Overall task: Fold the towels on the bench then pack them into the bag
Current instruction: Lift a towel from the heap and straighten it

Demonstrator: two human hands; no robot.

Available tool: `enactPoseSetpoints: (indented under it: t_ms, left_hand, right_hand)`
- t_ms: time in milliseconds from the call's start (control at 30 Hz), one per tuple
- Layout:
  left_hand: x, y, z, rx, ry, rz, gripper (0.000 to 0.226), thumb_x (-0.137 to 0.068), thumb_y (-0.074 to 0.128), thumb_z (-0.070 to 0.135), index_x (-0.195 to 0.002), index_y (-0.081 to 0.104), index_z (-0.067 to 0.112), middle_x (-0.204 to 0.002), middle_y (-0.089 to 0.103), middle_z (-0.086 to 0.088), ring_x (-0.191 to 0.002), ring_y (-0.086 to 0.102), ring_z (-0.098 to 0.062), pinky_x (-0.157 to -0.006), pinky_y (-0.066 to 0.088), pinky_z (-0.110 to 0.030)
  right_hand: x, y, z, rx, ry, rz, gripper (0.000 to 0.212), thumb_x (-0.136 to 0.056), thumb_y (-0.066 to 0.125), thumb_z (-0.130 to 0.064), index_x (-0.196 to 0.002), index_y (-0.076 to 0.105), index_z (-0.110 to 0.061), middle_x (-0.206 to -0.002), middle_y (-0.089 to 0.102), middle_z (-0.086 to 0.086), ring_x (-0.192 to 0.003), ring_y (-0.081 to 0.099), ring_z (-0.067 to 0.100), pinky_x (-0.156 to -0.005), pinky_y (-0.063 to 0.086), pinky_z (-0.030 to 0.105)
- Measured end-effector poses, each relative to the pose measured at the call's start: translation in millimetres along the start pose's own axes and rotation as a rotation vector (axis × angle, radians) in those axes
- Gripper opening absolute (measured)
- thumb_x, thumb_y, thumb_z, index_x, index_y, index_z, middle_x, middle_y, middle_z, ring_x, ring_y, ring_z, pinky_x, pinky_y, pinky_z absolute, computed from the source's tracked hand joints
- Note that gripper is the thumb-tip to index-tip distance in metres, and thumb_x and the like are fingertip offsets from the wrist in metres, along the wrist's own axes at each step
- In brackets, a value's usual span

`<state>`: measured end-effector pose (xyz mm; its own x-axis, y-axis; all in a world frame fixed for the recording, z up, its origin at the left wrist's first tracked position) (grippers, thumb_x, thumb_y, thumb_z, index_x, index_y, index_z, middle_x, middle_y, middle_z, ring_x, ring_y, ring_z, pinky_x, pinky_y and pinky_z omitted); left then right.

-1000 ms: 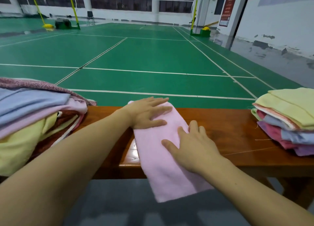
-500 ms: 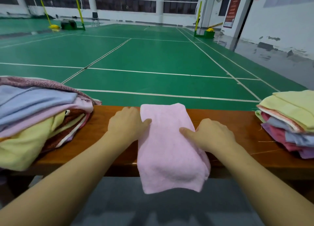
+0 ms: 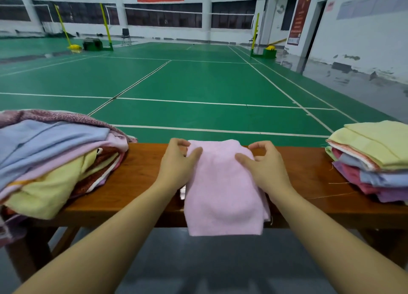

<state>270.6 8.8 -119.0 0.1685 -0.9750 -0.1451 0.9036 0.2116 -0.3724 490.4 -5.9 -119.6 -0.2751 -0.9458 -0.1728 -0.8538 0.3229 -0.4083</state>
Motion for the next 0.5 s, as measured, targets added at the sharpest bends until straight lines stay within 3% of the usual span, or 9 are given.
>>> enactPoseSetpoints:
  t_ms: [100,167,233,300,367,500]
  left_hand:
    - [-4,-4,2,0.208,0.01,0.042,0.037,-0.073,0.072,0.066,-0.1,0.05,0.055,-0.089,0.077,0.007,-0.086,0.074,-0.018,-0.098,0.049,-0.058]
    - [0,-6,20,0.312,0.088,0.054,0.029,-0.087,0.074,0.046,-0.11,0.055,0.046,-0.094,0.077,0.001,-0.082,0.073,-0.014,-0.087,0.056,-0.044]
    - [1,-11,38,0.375,0.188,0.051,0.023,-0.095,0.071,0.029,-0.115,0.061,0.035,-0.107,0.074,-0.002,-0.088,0.07,-0.013,-0.075,0.058,-0.031]
    - [-1,-21,54,0.321,0.326,0.061,0.022,-0.095,0.071,0.026,-0.114,0.065,0.036,-0.115,0.07,0.008,-0.107,0.066,-0.013,-0.091,0.057,-0.035]
    - [-8,-32,70,0.264,0.428,0.075,0.023,-0.094,0.072,0.022,-0.113,0.069,0.034,-0.116,0.069,0.013,-0.115,0.063,-0.012,-0.103,0.051,-0.044]
    - [-22,-60,105,0.273,0.511,0.075,0.028,-0.095,0.07,0.017,-0.12,0.069,0.029,-0.12,0.068,0.015,-0.114,0.063,-0.012,-0.103,0.052,-0.044]
  right_hand:
    - [2,-3,-9,-0.255,-0.047,0.084,0.024,-0.079,0.087,-0.03,-0.094,0.07,-0.024,-0.09,0.076,0.0,-0.087,0.072,0.014,-0.077,0.059,0.037]
    - [2,-7,-22,-0.343,-0.106,0.089,0.017,-0.082,0.084,-0.029,-0.095,0.075,-0.024,-0.092,0.077,0.002,-0.089,0.07,0.01,-0.075,0.054,0.03]
    - [1,-12,-37,-0.382,-0.187,0.062,0.013,-0.086,0.081,-0.029,-0.098,0.077,-0.026,-0.09,0.078,0.004,-0.086,0.071,0.011,-0.076,0.054,0.03]
    - [0,-18,-55,-0.419,-0.259,0.048,0.013,-0.087,0.08,-0.025,-0.1,0.077,-0.024,-0.091,0.079,-0.003,-0.089,0.073,0.01,-0.08,0.058,0.027]
    - [-3,-25,-74,-0.444,-0.315,0.05,0.018,-0.086,0.08,-0.022,-0.104,0.077,-0.018,-0.092,0.079,-0.004,-0.089,0.074,0.008,-0.081,0.057,0.022]
    - [-16,-34,-112,-0.443,-0.399,0.043,0.036,-0.085,0.081,-0.018,-0.12,0.072,-0.015,-0.107,0.076,-0.003,-0.098,0.072,0.01,-0.09,0.06,0.032]
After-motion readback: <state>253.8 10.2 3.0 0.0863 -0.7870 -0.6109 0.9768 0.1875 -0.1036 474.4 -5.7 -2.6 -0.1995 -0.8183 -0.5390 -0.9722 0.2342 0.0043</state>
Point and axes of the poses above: each hand's wrist, its own x-axis away from the middle knuckle, its own y-axis out of the palm, z = x × y, the point moved 1 cm from there along -x, towards the middle knuckle
